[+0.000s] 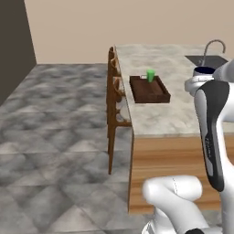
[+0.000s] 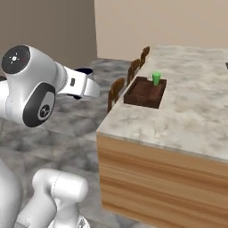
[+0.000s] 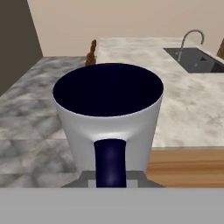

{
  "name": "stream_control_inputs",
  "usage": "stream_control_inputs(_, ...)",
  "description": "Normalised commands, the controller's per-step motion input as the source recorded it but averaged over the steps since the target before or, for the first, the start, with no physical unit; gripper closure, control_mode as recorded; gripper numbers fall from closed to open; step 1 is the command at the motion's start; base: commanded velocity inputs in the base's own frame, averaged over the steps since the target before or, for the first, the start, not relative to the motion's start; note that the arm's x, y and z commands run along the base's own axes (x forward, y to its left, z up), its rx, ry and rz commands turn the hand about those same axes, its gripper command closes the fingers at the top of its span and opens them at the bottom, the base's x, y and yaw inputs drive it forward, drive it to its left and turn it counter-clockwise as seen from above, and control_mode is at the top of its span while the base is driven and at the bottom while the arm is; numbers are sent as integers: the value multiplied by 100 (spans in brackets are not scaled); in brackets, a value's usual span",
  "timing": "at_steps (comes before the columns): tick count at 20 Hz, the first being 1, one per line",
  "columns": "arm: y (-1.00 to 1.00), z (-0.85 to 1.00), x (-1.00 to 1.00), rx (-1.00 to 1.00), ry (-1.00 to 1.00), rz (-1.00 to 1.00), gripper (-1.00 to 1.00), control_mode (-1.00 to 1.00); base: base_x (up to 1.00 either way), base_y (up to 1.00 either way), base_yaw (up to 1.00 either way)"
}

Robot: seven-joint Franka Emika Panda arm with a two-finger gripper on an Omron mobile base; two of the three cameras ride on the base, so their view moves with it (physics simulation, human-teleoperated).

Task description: There is a tray on the dining counter. Grab the cup, mug, and pitcher and place them on the tray. The pitcher may be placed next to the tray if it cannot fit the tray.

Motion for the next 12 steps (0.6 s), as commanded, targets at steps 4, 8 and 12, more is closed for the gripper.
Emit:
stream_control_inputs(4,0,0,0,0,0,0,100,100,63,-1,0)
stream_control_inputs(8,0,0,0,0,0,0,100,100,62,-4,0)
stream_control_inputs(12,0,0,0,0,0,0,100,100,56,-2,0)
